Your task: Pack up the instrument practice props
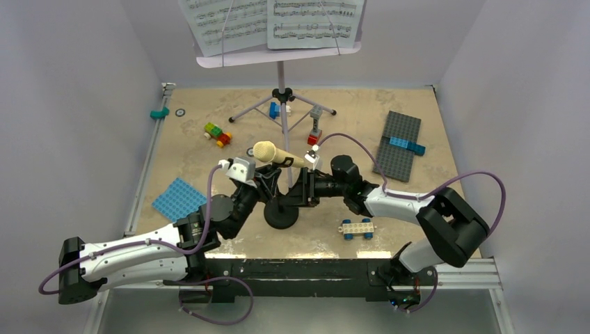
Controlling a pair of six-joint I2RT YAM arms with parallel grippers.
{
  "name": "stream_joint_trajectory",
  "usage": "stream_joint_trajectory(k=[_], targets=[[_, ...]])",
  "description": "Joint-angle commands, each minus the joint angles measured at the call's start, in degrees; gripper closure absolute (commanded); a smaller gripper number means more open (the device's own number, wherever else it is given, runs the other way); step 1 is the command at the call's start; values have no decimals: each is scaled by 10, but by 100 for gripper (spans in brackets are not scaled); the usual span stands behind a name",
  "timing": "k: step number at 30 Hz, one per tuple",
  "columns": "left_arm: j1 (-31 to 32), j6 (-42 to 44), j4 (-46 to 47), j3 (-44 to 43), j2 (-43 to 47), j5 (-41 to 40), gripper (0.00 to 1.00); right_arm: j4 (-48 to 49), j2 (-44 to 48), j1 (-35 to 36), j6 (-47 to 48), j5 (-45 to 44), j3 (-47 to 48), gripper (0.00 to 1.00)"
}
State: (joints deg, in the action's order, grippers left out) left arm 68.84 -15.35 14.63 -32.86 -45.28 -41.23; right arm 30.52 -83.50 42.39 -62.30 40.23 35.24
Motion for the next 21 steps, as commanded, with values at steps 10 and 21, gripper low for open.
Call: stream_joint_trajectory(k=[10,21], targets=[[32,-35,-89,29,-35,-2,100,69,1,-4,-14,-4,3,59],[41,-42,-94,31,-34,-12,100,86,-10,-9,-44,-12,2,53]])
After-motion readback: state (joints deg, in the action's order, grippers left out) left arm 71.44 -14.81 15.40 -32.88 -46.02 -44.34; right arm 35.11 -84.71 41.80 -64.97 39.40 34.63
